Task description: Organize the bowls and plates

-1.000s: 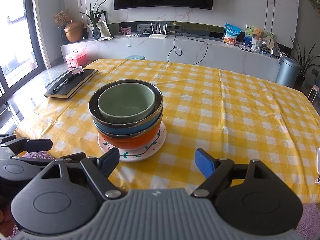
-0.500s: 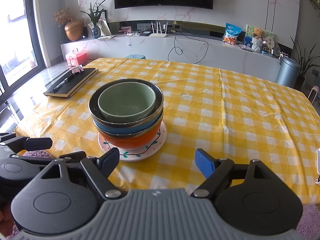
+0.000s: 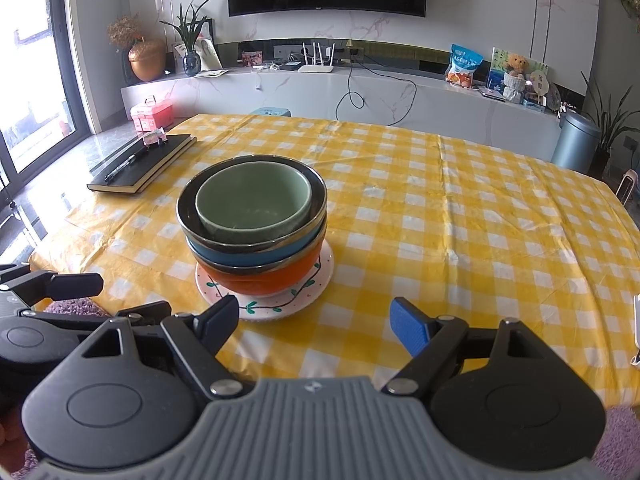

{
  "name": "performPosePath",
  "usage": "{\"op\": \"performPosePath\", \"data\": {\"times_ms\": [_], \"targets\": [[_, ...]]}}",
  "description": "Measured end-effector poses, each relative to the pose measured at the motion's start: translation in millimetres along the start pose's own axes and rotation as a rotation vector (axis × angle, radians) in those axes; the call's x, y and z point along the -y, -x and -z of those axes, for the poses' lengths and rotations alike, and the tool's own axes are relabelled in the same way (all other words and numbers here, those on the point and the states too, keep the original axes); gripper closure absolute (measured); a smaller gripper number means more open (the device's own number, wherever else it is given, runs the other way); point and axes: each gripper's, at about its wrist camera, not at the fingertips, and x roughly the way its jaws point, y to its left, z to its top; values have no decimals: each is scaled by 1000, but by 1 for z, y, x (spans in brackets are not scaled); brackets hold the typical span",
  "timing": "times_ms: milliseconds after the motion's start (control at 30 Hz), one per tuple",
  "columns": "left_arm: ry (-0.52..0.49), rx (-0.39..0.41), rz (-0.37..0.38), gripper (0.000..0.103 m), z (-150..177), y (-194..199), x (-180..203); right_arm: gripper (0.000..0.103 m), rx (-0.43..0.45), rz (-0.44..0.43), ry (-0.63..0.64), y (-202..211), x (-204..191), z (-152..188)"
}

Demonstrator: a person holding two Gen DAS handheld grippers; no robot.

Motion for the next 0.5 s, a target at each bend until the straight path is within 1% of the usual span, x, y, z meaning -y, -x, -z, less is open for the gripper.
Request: {"op": "performPosePath", "data": {"times_ms": [500], "targets": [[-1, 5, 1, 21, 0, 1, 0, 21, -5, 1, -1, -3, 1, 2]]}}
